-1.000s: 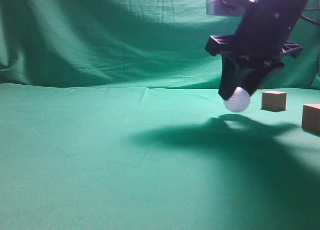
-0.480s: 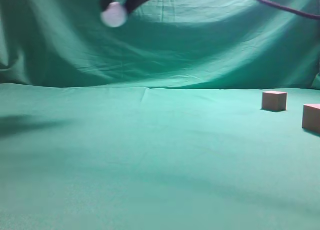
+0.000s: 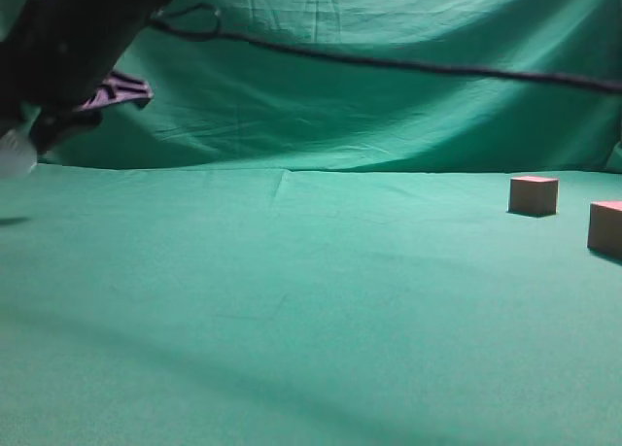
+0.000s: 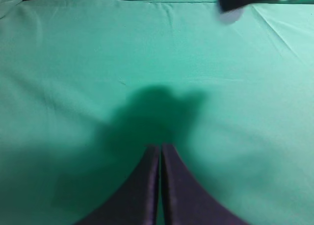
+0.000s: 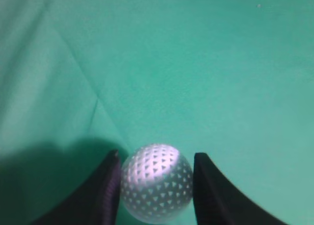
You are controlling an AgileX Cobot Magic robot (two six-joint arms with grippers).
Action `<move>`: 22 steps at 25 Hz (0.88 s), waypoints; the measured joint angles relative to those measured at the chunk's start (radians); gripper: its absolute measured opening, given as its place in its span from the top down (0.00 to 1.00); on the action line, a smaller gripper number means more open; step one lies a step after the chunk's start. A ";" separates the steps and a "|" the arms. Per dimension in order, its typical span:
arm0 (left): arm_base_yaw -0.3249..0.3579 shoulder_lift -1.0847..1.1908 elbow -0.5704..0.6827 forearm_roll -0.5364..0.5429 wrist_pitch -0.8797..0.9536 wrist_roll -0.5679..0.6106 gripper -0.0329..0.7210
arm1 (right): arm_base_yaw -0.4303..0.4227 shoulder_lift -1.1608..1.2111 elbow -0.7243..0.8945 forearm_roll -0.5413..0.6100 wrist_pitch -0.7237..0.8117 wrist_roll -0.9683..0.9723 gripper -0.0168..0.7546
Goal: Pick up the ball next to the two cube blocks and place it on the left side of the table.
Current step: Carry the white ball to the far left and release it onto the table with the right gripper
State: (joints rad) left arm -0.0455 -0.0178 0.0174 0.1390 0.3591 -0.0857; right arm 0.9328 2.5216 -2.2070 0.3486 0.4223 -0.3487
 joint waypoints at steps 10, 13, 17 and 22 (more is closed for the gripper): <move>0.000 0.000 0.000 0.000 0.000 0.000 0.96 | -0.001 0.059 -0.007 -0.001 -0.055 -0.024 0.59; 0.000 0.000 0.000 0.000 0.000 0.000 0.96 | -0.003 0.060 -0.008 0.003 -0.055 -0.024 0.59; 0.000 0.000 0.000 0.000 0.000 0.000 0.96 | -0.010 0.062 -0.009 0.003 -0.039 -0.024 0.38; 0.000 0.000 0.000 0.000 0.000 0.000 0.96 | -0.036 0.010 -0.011 -0.009 0.023 -0.026 0.20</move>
State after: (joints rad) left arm -0.0455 -0.0178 0.0174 0.1390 0.3591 -0.0857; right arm 0.8966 2.5318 -2.2176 0.3401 0.4452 -0.3749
